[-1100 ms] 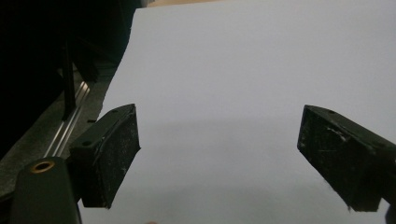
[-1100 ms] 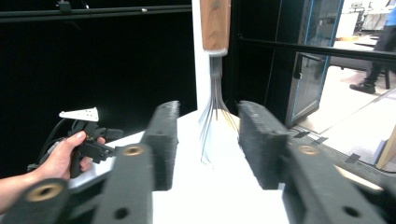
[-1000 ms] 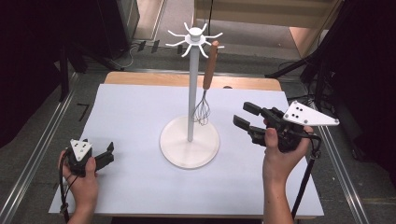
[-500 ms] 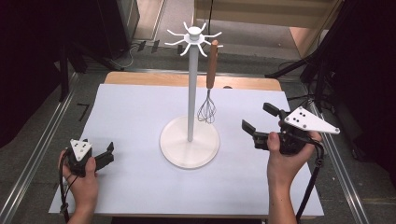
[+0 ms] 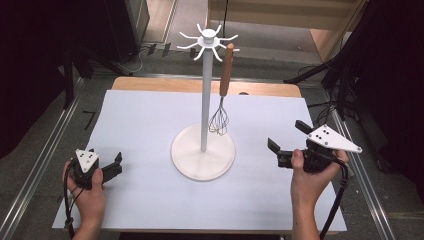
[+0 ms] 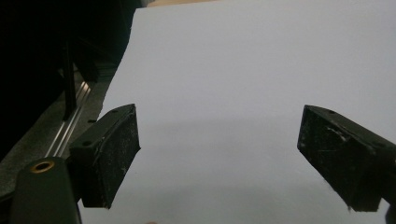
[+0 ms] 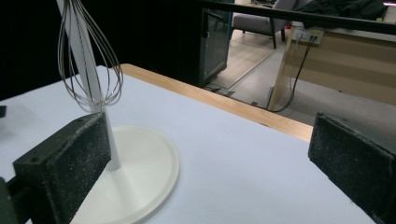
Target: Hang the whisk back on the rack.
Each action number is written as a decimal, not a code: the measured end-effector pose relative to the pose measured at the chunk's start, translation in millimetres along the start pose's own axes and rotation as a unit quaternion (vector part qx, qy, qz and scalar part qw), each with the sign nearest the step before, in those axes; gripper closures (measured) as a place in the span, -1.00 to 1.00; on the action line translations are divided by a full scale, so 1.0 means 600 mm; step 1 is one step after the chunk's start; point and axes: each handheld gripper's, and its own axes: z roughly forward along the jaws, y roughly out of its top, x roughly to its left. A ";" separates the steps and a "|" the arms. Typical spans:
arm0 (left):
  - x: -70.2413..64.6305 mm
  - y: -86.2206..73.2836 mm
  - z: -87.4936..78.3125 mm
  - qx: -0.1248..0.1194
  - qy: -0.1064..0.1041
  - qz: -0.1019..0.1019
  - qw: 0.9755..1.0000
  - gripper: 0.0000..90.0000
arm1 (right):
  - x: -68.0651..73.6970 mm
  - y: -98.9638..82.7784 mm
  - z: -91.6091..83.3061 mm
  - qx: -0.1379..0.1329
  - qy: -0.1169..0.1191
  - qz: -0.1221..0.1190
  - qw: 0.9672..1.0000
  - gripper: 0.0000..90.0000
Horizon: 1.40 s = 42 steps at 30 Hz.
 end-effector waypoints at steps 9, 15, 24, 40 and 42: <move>0.000 0.000 0.000 0.000 0.000 0.000 1.000 -0.70 | -0.018 -0.039 -0.009 0.012 -0.027 0.013 0.999 -1.00; 0.000 0.000 0.000 0.000 0.000 0.000 1.000 -0.70 | -0.029 -0.064 -0.017 0.017 -0.041 0.021 0.999 -1.00; 0.000 0.000 0.000 0.000 0.000 0.000 1.000 -0.70 | -0.042 -0.096 -0.023 0.026 -0.062 0.028 0.997 -1.00; 0.000 0.000 0.000 0.000 0.001 0.001 1.000 -0.70 | -0.071 -0.163 -0.031 0.050 -0.084 0.057 0.994 -1.00; 0.000 0.000 0.000 0.000 0.000 0.001 1.000 -0.70 | -0.075 -0.170 -0.034 0.053 -0.088 0.062 0.993 -1.00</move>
